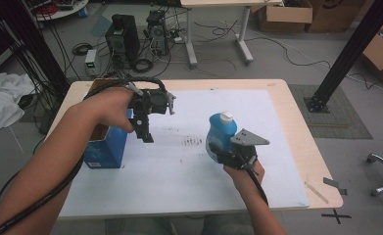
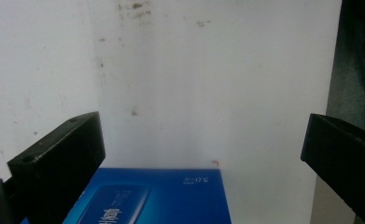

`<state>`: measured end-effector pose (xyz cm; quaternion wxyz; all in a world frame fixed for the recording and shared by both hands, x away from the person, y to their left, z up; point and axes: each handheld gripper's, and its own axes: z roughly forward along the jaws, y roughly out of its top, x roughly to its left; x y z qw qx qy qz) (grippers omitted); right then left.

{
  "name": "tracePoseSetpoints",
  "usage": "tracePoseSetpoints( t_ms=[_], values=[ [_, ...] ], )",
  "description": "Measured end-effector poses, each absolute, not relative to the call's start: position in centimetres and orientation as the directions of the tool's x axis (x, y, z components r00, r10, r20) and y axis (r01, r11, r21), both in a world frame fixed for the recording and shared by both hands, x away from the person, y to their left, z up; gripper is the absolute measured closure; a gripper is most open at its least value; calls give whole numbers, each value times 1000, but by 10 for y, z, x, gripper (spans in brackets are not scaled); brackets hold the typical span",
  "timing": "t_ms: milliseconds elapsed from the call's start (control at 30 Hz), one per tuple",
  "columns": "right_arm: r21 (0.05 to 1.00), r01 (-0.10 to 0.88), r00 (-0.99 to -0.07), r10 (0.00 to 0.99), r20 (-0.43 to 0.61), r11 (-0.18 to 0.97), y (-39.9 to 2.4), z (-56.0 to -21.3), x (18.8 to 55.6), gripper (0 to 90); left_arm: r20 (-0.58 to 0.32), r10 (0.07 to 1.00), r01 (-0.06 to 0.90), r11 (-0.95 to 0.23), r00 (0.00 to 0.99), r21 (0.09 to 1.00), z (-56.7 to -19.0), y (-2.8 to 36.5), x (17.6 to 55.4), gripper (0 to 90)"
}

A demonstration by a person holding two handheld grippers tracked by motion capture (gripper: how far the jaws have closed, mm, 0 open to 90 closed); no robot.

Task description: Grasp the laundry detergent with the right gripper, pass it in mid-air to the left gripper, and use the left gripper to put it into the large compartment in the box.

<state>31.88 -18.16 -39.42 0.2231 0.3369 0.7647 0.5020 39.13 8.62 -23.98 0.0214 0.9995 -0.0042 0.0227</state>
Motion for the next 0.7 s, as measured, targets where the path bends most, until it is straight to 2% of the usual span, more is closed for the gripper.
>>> tracePoseSetpoints(
  t_ms=[33,167,300,700],
  values=[
    [922,272,-723,691,7,275,-183,-389,320,430,46,-9,-11,-999,999,41,-239,85,391,1],
    [924,248,-777,630,11,290,-184,-384,323,430,44,-14,-16,-999,999,39,-236,81,388,1],
    [931,192,-873,487,17,311,-182,-382,328,429,26,-14,-16,-999,1000,46,-233,77,385,1],
    [932,120,-960,279,21,343,-163,-388,344,429,5,-29,-29,-998,1000,48,-226,65,371,1]
  ],
)
